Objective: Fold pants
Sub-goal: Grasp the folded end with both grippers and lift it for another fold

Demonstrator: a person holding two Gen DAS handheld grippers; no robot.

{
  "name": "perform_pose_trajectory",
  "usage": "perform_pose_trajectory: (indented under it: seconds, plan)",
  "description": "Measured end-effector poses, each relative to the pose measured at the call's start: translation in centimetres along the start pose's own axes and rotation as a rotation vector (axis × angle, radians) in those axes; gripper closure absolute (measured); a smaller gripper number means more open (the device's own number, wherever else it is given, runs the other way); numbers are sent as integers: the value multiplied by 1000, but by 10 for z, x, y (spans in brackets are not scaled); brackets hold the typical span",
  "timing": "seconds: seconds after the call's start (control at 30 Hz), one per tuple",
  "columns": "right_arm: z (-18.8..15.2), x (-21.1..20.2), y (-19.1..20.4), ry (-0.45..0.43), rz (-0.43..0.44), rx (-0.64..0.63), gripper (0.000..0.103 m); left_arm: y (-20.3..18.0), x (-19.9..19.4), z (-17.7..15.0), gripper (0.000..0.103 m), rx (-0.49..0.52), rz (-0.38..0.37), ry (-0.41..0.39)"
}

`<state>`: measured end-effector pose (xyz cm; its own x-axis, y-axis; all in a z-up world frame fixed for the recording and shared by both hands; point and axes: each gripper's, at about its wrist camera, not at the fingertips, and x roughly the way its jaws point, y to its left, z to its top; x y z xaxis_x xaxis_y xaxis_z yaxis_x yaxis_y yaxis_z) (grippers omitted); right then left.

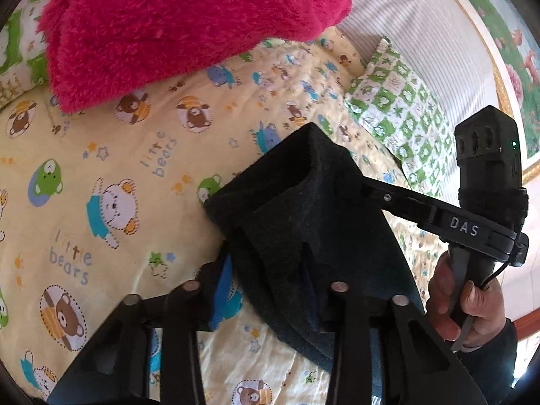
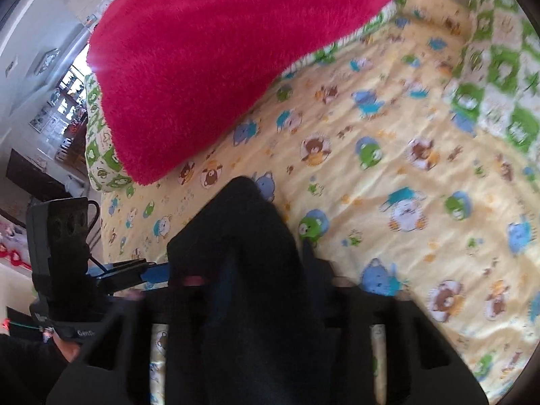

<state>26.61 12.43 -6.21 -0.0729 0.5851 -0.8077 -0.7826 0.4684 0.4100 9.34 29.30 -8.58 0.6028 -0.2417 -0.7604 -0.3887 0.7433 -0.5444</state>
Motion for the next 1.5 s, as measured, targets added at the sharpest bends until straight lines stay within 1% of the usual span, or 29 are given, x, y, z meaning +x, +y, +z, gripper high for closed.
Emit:
perform_pose_trajectory:
  seconds: [0.03,0.1,0.17,0.33,0.43,0.57,0.7,0.83,1.0,1.23,1.37,1.5]
  plan:
    - [-1,-2,1,-6,3,6,79,-3,-2,0,75,9,-4,-4]
    - [-7,-13,6,-40,13,10,82,-12,-10,-1,80,30,-27,-19]
    - [-13,-29,12,-78,18,10,83,-20,-18,-2,81,49,-34,-32]
    - [-34,-84,25,-175,34,15,84,-58,-50,-12,83,112,-105,-73]
    - [-54,-122,29,-233,26,25,84,-91,-66,-22,84,174,-158,-88]
    - [-87,-167,27,-300,4,63,85,-130,-77,-37,84,241,-225,-86]
    - [-125,-203,17,-354,-21,114,85,-171,-83,-60,84,317,-286,-62]
    - [-162,-230,5,-402,-32,172,85,-208,-83,-86,84,387,-323,-35]
    - [-213,-262,-14,-471,-36,254,85,-251,-78,-124,84,481,-349,4]
    - [-273,-286,-35,-550,-47,348,85,-296,-60,-168,84,591,-353,66]
    - [-306,-290,-48,-580,-42,415,85,-310,-45,-192,84,645,-343,107]
    - [-332,-284,-63,-586,-46,467,85,-314,-28,-210,84,678,-330,147]
